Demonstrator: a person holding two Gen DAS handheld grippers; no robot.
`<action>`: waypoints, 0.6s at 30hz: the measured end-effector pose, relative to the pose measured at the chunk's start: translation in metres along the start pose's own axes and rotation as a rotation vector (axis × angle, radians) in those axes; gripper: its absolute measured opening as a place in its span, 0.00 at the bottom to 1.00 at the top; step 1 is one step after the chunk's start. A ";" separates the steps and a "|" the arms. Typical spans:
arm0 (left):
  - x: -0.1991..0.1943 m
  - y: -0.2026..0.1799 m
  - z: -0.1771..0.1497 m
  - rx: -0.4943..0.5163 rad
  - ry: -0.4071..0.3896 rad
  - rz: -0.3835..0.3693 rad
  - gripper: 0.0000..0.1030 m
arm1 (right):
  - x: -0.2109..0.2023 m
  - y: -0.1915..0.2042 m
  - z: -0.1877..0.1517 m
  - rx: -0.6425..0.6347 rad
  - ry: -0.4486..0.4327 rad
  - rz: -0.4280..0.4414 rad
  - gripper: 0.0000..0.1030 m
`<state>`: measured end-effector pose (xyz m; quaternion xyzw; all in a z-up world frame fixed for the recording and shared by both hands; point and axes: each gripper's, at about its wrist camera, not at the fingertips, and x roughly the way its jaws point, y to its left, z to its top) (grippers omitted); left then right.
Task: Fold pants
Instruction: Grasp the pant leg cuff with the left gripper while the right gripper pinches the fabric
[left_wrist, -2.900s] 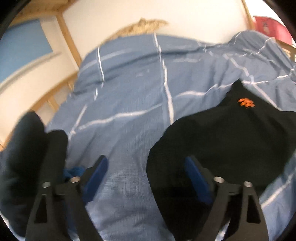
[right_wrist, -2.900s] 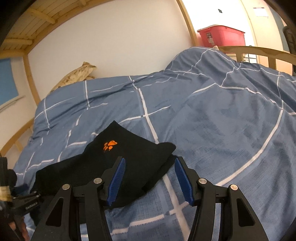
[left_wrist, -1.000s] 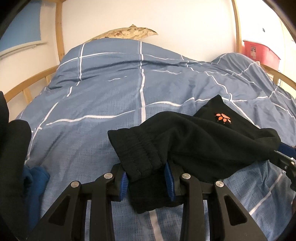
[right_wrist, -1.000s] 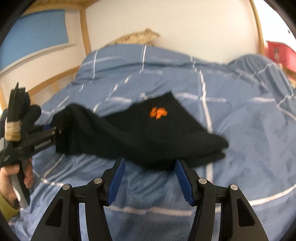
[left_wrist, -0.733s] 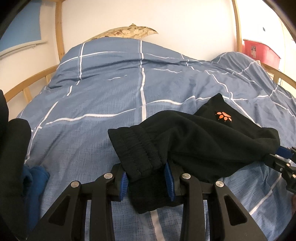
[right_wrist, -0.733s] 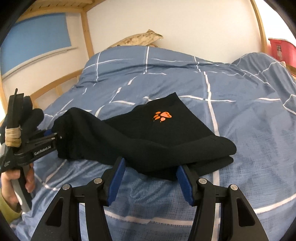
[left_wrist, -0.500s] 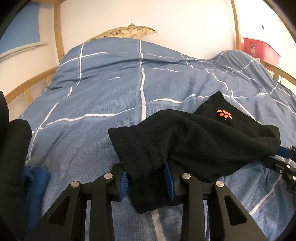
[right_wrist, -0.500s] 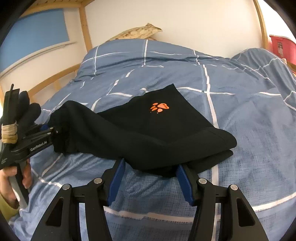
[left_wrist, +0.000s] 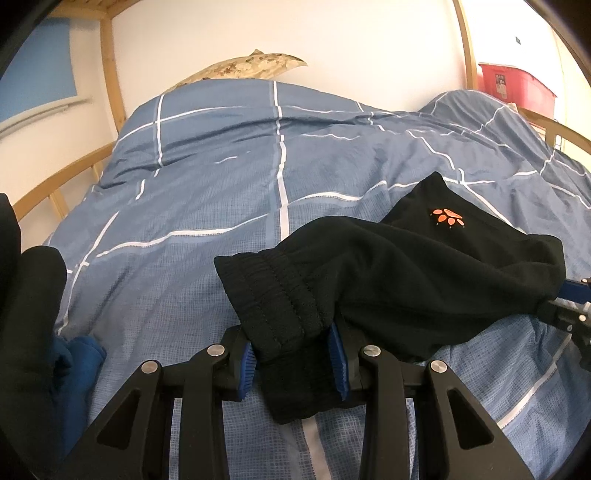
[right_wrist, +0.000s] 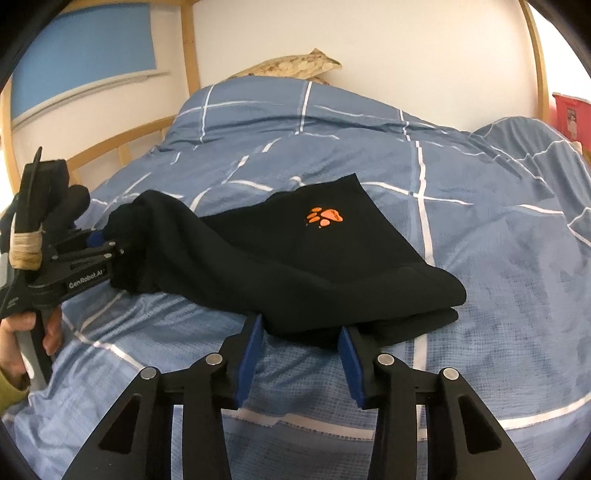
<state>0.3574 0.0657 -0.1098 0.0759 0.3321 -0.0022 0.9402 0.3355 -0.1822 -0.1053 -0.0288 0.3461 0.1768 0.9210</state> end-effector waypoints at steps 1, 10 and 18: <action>0.000 0.000 0.000 0.001 0.000 0.001 0.33 | 0.001 0.000 0.000 -0.009 0.015 -0.010 0.41; 0.001 0.000 -0.001 0.001 0.002 0.002 0.33 | 0.004 0.001 -0.002 -0.066 0.052 -0.057 0.29; -0.008 -0.007 -0.004 0.036 -0.009 0.016 0.32 | -0.014 0.007 0.000 -0.099 -0.002 -0.090 0.07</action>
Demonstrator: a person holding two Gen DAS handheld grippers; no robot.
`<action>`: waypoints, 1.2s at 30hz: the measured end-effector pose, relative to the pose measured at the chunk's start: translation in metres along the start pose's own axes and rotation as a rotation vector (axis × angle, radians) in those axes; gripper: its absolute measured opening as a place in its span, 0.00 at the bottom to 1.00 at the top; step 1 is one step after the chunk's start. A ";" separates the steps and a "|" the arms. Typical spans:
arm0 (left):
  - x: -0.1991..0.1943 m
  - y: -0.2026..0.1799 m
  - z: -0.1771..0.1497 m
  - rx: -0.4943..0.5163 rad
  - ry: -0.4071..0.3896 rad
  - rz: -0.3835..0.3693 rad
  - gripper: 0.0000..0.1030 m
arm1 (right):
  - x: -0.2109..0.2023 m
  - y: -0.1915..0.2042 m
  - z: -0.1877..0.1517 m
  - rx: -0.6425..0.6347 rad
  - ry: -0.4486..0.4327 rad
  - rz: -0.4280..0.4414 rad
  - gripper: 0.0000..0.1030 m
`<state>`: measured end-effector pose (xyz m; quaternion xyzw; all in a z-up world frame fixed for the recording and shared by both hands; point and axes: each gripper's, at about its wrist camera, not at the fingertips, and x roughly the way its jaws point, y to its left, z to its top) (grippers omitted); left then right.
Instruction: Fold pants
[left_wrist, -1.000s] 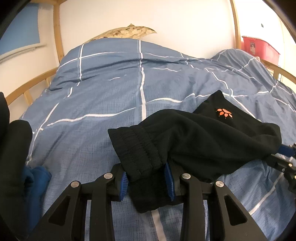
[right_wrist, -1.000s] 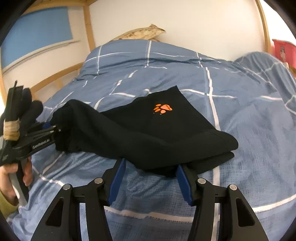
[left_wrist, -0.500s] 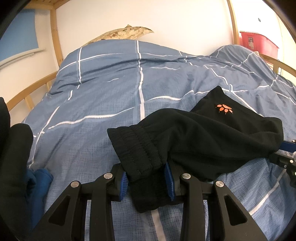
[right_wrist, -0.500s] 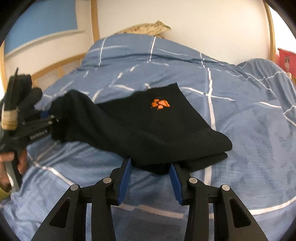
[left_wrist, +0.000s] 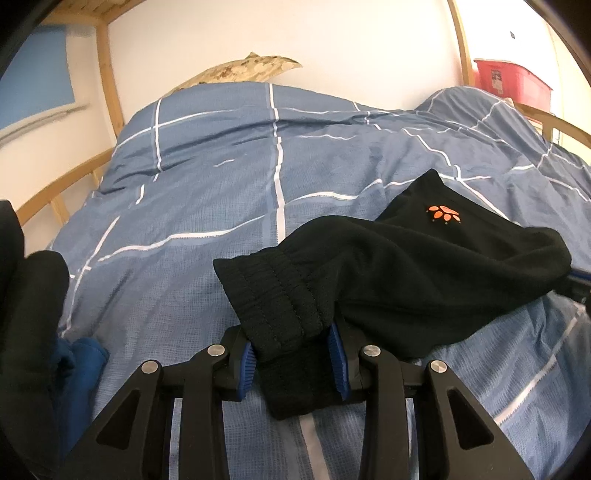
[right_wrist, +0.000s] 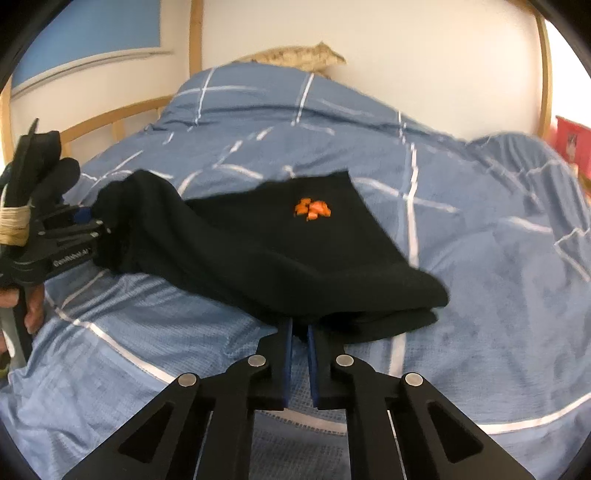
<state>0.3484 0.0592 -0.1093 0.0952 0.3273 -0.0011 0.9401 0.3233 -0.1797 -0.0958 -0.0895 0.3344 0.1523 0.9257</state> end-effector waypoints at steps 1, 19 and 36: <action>-0.004 -0.003 -0.002 0.014 0.006 0.007 0.32 | -0.005 0.001 0.000 -0.007 -0.006 -0.009 0.07; -0.062 -0.023 -0.066 0.061 0.205 0.018 0.35 | -0.012 -0.001 -0.013 -0.050 0.087 0.014 0.07; -0.128 0.001 -0.074 0.037 0.075 0.120 0.67 | -0.030 0.005 -0.009 -0.103 0.140 -0.203 0.38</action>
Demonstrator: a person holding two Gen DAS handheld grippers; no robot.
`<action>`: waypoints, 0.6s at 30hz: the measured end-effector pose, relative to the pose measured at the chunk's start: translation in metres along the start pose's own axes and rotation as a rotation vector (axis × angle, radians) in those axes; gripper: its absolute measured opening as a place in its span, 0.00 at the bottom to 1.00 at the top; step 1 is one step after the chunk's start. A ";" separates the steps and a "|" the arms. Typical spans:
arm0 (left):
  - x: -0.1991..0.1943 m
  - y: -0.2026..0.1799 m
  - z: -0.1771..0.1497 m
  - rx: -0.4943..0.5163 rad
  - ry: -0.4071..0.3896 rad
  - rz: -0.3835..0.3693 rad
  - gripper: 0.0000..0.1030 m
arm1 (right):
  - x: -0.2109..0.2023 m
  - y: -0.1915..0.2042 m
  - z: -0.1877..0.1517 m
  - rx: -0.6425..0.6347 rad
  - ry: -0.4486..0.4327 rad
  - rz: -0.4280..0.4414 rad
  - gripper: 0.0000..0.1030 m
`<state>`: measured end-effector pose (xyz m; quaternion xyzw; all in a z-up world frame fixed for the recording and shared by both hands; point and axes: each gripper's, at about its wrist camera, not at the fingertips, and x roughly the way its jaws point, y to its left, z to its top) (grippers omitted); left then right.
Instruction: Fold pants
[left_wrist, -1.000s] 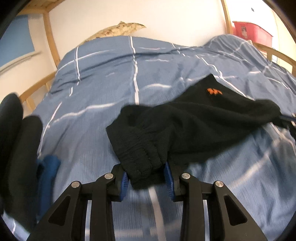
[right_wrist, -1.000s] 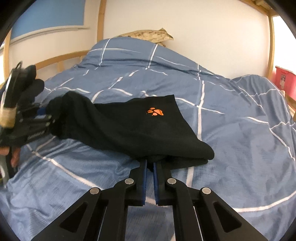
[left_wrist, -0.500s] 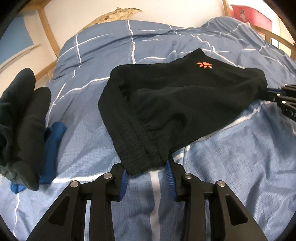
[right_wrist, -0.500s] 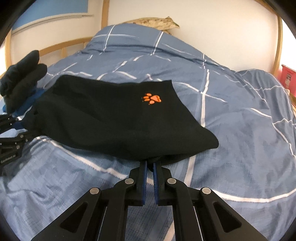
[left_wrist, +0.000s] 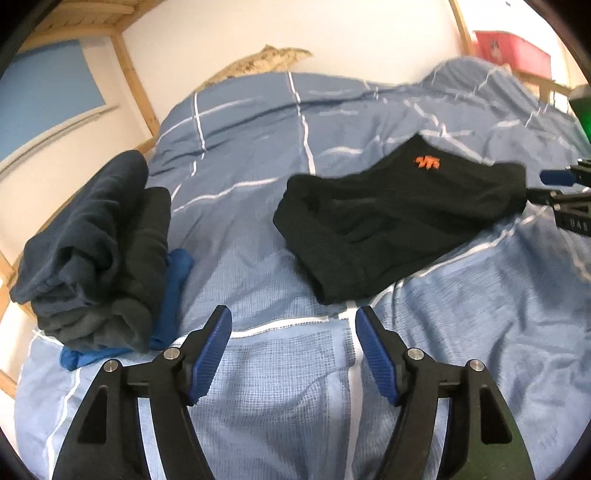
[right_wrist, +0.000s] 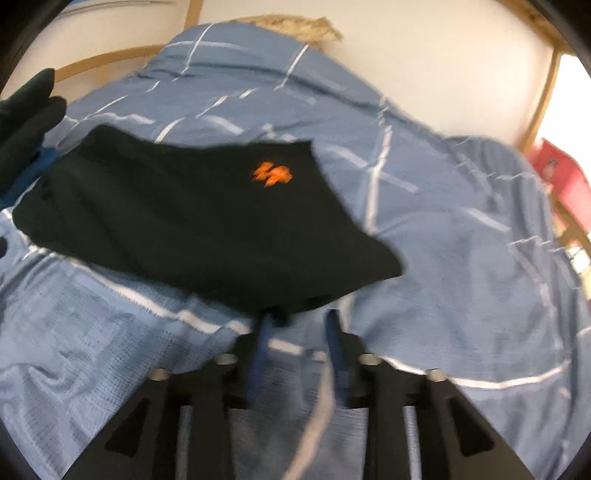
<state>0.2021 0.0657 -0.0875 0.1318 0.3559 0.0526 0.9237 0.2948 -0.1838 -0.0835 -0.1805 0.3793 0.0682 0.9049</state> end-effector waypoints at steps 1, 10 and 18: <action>-0.004 0.006 -0.002 -0.014 -0.018 -0.023 0.67 | -0.010 -0.001 0.005 0.008 -0.021 -0.010 0.38; -0.009 0.058 -0.017 -0.158 -0.037 -0.075 0.67 | -0.073 0.055 0.076 0.050 -0.320 0.253 0.51; 0.006 0.088 -0.045 -0.319 0.052 -0.111 0.67 | -0.061 0.176 0.115 -0.278 -0.263 0.287 0.51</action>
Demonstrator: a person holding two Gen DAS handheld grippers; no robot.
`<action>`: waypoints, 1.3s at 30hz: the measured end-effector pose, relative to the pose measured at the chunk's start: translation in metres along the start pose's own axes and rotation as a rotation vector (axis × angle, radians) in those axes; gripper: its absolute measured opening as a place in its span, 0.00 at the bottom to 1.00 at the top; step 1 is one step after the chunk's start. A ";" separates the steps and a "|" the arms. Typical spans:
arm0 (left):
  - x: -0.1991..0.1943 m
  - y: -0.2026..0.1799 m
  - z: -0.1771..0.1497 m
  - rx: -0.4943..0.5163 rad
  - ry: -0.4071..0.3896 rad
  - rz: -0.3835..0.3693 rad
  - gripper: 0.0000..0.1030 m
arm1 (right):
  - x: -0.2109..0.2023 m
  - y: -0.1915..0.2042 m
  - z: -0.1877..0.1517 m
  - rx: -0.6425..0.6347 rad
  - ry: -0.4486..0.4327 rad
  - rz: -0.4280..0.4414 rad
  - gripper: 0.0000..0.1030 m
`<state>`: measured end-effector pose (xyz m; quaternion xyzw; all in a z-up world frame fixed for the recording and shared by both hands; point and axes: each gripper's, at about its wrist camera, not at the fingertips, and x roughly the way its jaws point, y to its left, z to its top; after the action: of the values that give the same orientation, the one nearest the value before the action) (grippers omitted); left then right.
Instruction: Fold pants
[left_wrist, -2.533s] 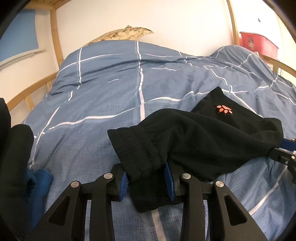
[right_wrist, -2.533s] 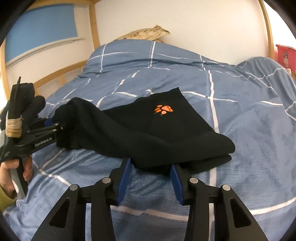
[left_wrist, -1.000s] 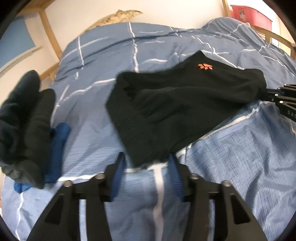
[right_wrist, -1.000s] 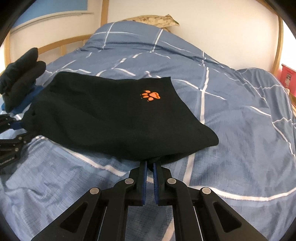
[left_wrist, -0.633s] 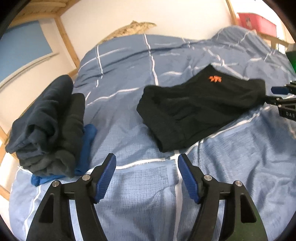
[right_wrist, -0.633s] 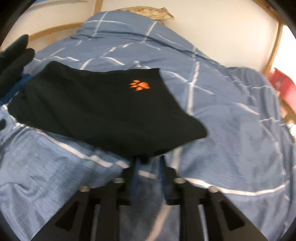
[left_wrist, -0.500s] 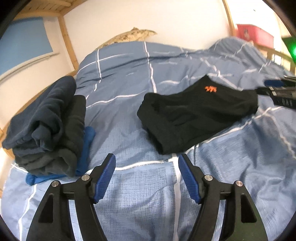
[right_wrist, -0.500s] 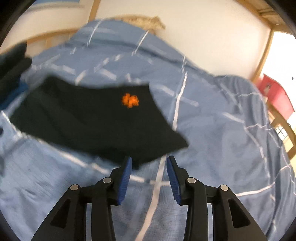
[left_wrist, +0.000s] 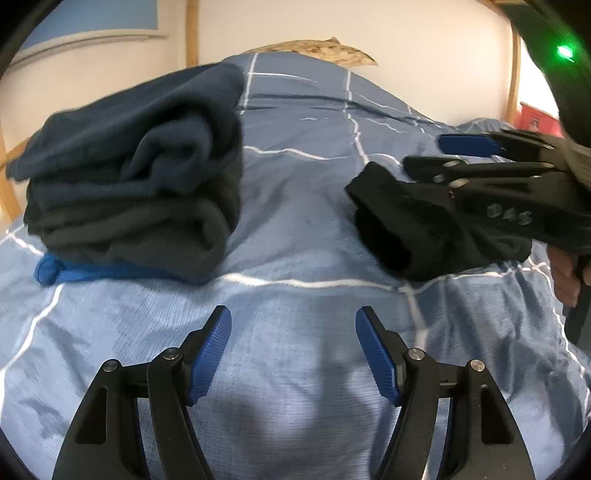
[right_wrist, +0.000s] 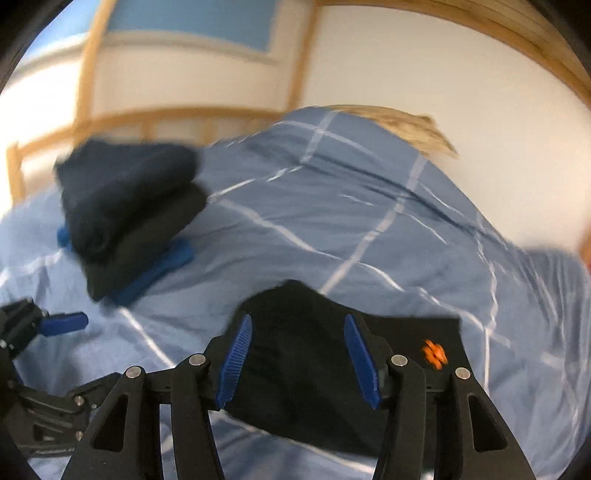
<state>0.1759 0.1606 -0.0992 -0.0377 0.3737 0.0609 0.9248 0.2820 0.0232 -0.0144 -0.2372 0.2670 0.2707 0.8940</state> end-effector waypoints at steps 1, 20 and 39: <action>0.004 0.004 -0.003 -0.015 0.011 0.016 0.67 | 0.009 0.013 0.003 -0.064 0.021 -0.001 0.51; 0.005 0.014 -0.004 -0.079 0.003 -0.029 0.66 | 0.067 0.013 -0.028 0.007 0.196 -0.120 0.32; 0.019 -0.028 0.037 -0.003 -0.009 -0.255 0.62 | 0.036 -0.035 -0.062 0.230 0.127 -0.056 0.10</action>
<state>0.2195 0.1384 -0.0851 -0.0862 0.3619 -0.0567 0.9265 0.3073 -0.0251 -0.0728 -0.1572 0.3456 0.1978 0.9037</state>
